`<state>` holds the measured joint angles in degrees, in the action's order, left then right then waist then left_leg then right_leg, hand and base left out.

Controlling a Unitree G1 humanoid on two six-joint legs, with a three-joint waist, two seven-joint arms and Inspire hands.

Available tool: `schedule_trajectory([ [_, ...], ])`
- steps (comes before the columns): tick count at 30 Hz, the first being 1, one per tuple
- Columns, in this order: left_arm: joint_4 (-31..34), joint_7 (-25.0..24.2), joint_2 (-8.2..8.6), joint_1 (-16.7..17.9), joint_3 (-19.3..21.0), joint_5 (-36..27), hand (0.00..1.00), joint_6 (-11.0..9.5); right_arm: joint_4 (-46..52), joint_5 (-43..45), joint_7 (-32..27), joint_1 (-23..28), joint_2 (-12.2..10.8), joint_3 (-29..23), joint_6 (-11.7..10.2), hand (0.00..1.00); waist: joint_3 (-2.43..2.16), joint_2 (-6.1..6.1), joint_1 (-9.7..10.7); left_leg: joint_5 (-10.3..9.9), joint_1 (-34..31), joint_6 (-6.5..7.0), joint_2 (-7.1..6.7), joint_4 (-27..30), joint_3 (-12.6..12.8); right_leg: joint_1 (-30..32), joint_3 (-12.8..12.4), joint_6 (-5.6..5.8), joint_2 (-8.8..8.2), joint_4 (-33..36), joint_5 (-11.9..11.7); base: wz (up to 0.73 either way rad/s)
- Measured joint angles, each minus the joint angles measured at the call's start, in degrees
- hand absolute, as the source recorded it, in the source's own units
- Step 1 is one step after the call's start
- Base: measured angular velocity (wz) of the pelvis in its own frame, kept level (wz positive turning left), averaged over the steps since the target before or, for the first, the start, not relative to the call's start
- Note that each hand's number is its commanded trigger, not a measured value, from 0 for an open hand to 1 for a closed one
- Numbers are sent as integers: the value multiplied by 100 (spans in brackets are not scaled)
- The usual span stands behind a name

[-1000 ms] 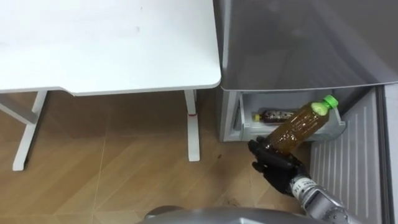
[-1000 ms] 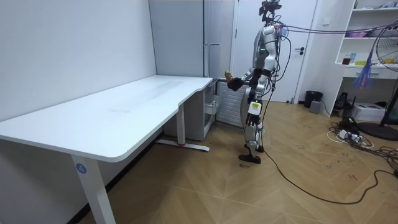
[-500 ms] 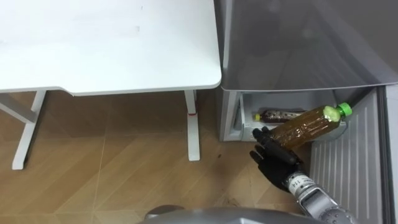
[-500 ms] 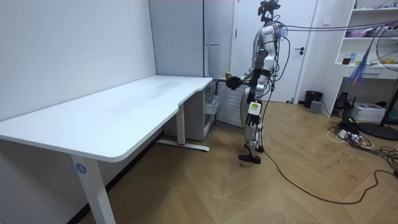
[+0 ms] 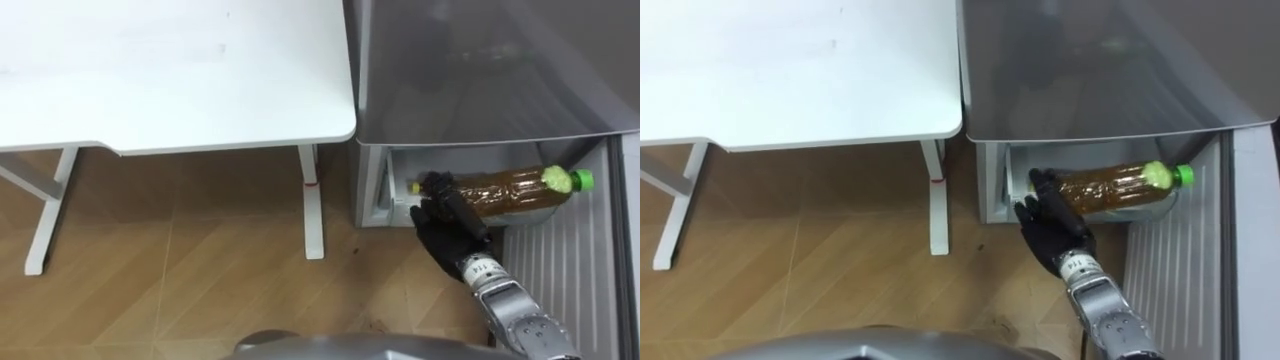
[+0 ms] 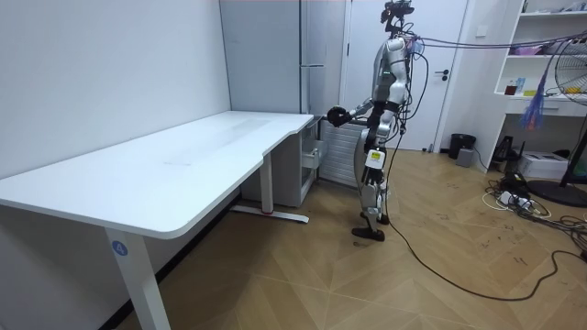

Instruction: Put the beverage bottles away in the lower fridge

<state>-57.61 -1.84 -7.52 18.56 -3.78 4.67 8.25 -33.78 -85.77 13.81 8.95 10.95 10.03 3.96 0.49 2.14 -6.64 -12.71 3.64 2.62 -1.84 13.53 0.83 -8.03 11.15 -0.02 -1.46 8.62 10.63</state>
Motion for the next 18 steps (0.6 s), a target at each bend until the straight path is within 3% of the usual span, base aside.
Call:
schedule_trajectory([
  [9, 37, 18, 3, 107, -97, 4, 0, -8, -3, -515, 2, 1, -136, 14, -102, 100, 9, 68, -118, 0, -13, 0, 7, -15, 14, -21, 18, 1, -3, 11, 4, 0],
  [18, 45, -5, 4, 230, -95, 4, 0, 10, -4, -530, 2, 0, -152, 118, -140, 100, 6, 50, -149, 0, -20, 0, -5, 2, -10, -27, 36, 3, -9, 1, 6, 0],
])
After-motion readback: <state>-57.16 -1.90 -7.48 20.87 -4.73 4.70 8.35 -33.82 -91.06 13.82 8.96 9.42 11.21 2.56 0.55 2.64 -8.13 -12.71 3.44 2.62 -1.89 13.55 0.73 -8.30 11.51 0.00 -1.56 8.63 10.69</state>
